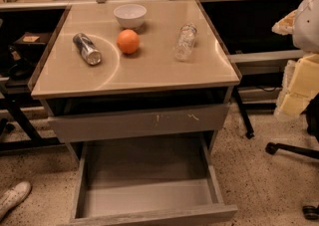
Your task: Place redbull can into middle drawer
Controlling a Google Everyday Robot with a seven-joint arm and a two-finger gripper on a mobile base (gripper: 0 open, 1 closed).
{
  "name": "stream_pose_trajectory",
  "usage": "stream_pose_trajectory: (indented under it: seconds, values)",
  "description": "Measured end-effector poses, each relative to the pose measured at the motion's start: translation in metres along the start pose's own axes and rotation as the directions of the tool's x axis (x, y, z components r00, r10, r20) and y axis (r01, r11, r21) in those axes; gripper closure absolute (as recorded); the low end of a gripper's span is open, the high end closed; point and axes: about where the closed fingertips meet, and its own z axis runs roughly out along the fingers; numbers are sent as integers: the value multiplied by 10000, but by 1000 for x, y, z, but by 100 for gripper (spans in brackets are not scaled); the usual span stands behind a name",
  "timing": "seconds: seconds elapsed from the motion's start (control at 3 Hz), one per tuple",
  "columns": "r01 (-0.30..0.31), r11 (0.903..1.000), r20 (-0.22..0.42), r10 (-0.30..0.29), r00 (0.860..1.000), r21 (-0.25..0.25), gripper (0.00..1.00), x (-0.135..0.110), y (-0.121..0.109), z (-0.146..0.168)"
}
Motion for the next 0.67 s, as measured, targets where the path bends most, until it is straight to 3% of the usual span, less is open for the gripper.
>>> stream_pose_trajectory:
  seconds: [0.33, 0.67]
  values:
    - [-1, 10000, 16, 1, 10000, 27, 0, -1, 0, 0]
    - [436, 9990, 145, -434, 9990, -138, 0, -29, 4, 6]
